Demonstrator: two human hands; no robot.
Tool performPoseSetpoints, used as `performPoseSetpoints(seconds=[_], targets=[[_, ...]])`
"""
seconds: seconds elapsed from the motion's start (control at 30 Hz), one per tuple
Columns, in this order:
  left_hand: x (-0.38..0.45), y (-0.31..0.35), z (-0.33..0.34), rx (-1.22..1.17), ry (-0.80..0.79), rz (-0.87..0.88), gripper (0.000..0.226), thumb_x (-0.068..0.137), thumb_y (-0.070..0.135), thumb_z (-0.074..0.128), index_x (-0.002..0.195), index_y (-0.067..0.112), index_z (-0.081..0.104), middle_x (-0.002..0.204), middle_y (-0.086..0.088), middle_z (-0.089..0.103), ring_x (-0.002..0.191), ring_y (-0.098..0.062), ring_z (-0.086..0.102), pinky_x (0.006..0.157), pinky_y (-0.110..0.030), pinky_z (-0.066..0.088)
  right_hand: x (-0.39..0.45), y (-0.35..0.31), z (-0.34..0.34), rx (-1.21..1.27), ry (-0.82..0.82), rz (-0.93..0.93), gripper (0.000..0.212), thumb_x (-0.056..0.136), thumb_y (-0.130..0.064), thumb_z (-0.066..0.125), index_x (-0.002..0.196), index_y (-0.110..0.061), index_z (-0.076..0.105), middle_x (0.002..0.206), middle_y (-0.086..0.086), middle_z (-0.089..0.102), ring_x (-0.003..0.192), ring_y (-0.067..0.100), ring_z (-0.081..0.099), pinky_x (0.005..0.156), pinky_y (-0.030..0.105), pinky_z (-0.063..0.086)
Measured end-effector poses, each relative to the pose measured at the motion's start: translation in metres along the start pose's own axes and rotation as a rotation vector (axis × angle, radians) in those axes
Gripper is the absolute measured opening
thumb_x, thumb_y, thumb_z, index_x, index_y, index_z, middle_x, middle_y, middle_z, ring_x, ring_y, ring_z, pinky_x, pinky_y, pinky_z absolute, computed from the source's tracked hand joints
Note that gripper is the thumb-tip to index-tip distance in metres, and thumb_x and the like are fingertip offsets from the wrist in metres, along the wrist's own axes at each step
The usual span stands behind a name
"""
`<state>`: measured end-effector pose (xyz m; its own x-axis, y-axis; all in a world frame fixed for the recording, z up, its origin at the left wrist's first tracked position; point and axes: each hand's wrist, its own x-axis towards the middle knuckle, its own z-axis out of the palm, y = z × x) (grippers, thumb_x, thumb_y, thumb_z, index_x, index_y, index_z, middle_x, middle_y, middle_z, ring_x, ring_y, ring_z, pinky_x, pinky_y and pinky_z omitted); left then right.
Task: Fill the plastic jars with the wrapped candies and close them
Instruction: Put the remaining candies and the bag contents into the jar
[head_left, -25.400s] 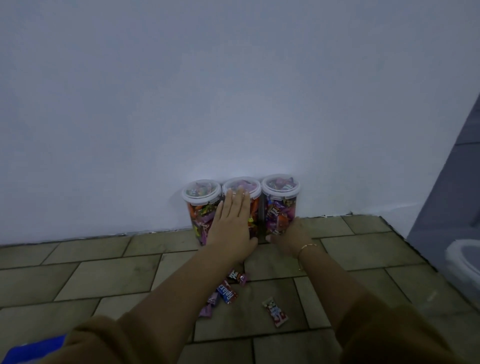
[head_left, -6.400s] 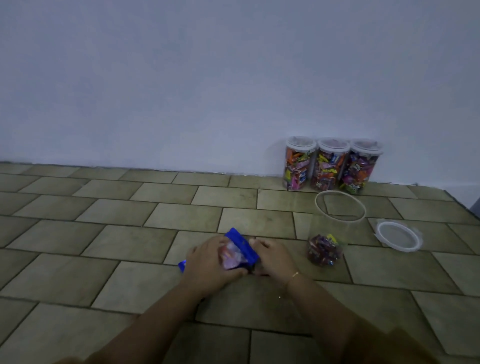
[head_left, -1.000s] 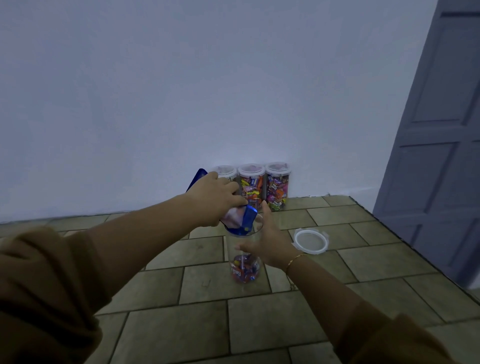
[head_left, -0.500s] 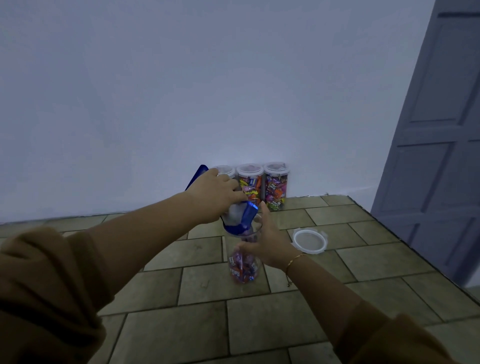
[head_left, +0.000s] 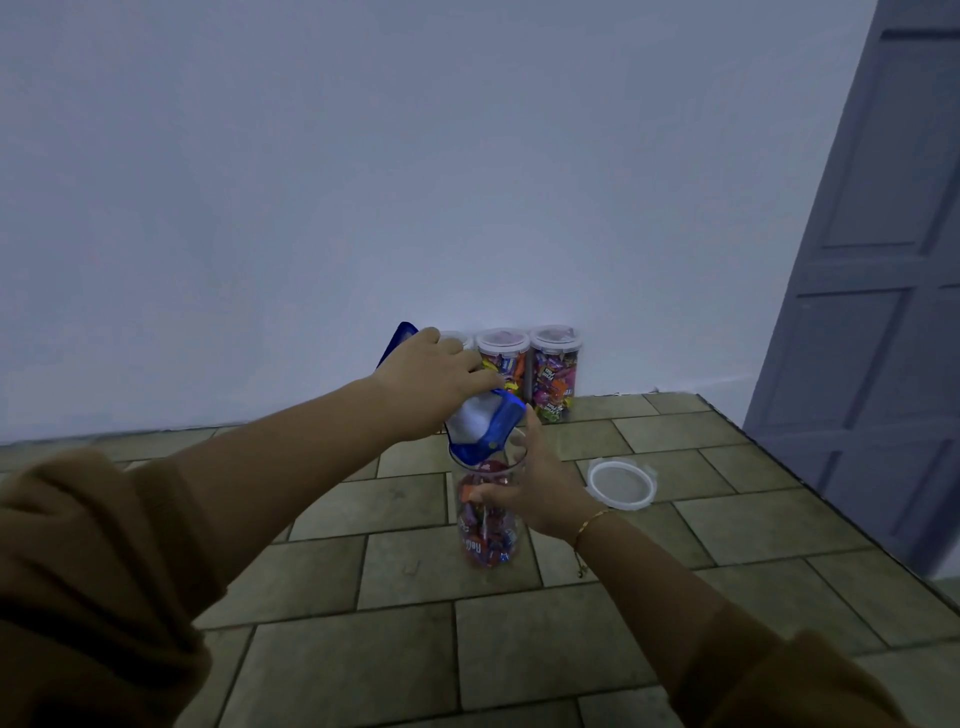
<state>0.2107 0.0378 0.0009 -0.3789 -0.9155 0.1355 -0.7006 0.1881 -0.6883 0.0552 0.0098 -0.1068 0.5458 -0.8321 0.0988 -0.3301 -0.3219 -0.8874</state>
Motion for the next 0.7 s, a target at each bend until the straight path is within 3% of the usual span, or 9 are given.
performPoseSetpoints(seconds=[0.2, 0.3, 0.37, 0.43, 0.47, 0.53, 0.6, 0.7], targets=[[0.0, 0.0, 0.0, 0.007, 0.016, 0.026, 0.066, 0.088, 0.021, 0.058, 0.143, 0.034, 0.025, 0.134, 0.006, 0.048, 0.115, -0.021, 0.047, 0.093, -0.035, 0.034, 0.002, 0.004, 0.002, -0.005, 0.016, -0.005, 0.124, 0.064, -0.029, 0.085, 0.149, -0.026, -0.006, 0.153, 0.001, 0.026, 0.135, 0.021, 0.034, 0.11, 0.043, 0.035], [0.0, 0.001, 0.0, 0.011, 0.023, 0.033, 0.069, 0.088, 0.021, 0.058, 0.145, 0.033, 0.022, 0.134, 0.005, 0.048, 0.116, -0.022, 0.047, 0.093, -0.034, 0.032, -0.001, 0.001, 0.0, 0.045, 0.019, -0.028, 0.127, 0.062, -0.033, 0.086, 0.149, -0.025, -0.006, 0.152, -0.005, 0.023, 0.129, 0.013, 0.042, 0.107, 0.033, 0.036], [-0.002, 0.0, 0.002, 0.029, 0.039, 0.041, 0.073, 0.088, 0.022, 0.058, 0.147, 0.034, 0.017, 0.134, 0.004, 0.046, 0.117, -0.022, 0.046, 0.095, -0.035, 0.03, -0.004, -0.007, -0.004, 0.142, 0.085, -0.04, 0.111, 0.072, -0.032, 0.078, 0.15, -0.021, -0.001, 0.149, -0.006, 0.024, 0.129, 0.009, 0.037, 0.102, 0.024, 0.03], [-0.003, -0.001, 0.005, 0.032, 0.069, 0.056, 0.079, 0.088, 0.023, 0.059, 0.149, 0.034, 0.009, 0.136, 0.002, 0.042, 0.119, -0.023, 0.045, 0.098, -0.036, 0.028, -0.004, -0.016, -0.01, 0.238, 0.204, -0.053, 0.081, 0.084, -0.029, 0.067, 0.148, -0.018, 0.018, 0.136, -0.007, 0.035, 0.128, 0.01, 0.034, 0.096, 0.02, 0.032], [-0.004, -0.002, 0.008, 0.024, 0.109, 0.066, 0.084, 0.086, 0.023, 0.061, 0.149, 0.034, 0.006, 0.138, 0.001, 0.041, 0.118, -0.023, 0.047, 0.098, -0.036, 0.029, -0.002, -0.019, -0.013, 0.283, 0.257, -0.063, 0.061, 0.089, -0.025, 0.062, 0.142, -0.016, 0.033, 0.127, -0.007, 0.044, 0.121, 0.009, 0.041, 0.091, 0.013, 0.036], [-0.005, -0.004, 0.015, -0.012, 0.251, 0.079, 0.098, 0.074, 0.024, 0.073, 0.149, 0.03, 0.01, 0.135, -0.001, 0.048, 0.111, -0.024, 0.055, 0.097, -0.038, 0.031, 0.001, -0.023, -0.017, 0.337, 0.338, -0.088, 0.021, 0.093, -0.017, 0.055, 0.113, -0.011, 0.06, 0.099, -0.004, 0.061, 0.093, 0.011, 0.055, 0.069, 0.001, 0.04], [-0.007, -0.009, 0.02, -0.071, 0.45, 0.067, 0.106, 0.057, 0.03, 0.084, 0.145, 0.025, 0.025, 0.13, -0.004, 0.055, 0.108, -0.025, 0.059, 0.1, -0.041, 0.028, 0.004, -0.022, -0.019, 0.35, 0.396, -0.079, 0.013, 0.094, -0.015, 0.054, 0.092, -0.01, 0.065, 0.081, 0.001, 0.063, 0.076, 0.01, 0.055, 0.06, 0.003, 0.041], [-0.014, -0.016, 0.032, -0.171, 0.588, -0.066, 0.109, 0.053, 0.058, 0.079, 0.144, 0.024, 0.029, 0.14, -0.007, 0.046, 0.127, -0.026, 0.045, 0.109, -0.047, 0.015, 0.009, -0.015, -0.019, 0.457, 0.403, 0.006, 0.014, 0.093, -0.018, 0.055, 0.091, -0.011, 0.066, 0.086, 0.006, 0.066, 0.083, 0.016, 0.059, 0.066, 0.015, 0.044]])
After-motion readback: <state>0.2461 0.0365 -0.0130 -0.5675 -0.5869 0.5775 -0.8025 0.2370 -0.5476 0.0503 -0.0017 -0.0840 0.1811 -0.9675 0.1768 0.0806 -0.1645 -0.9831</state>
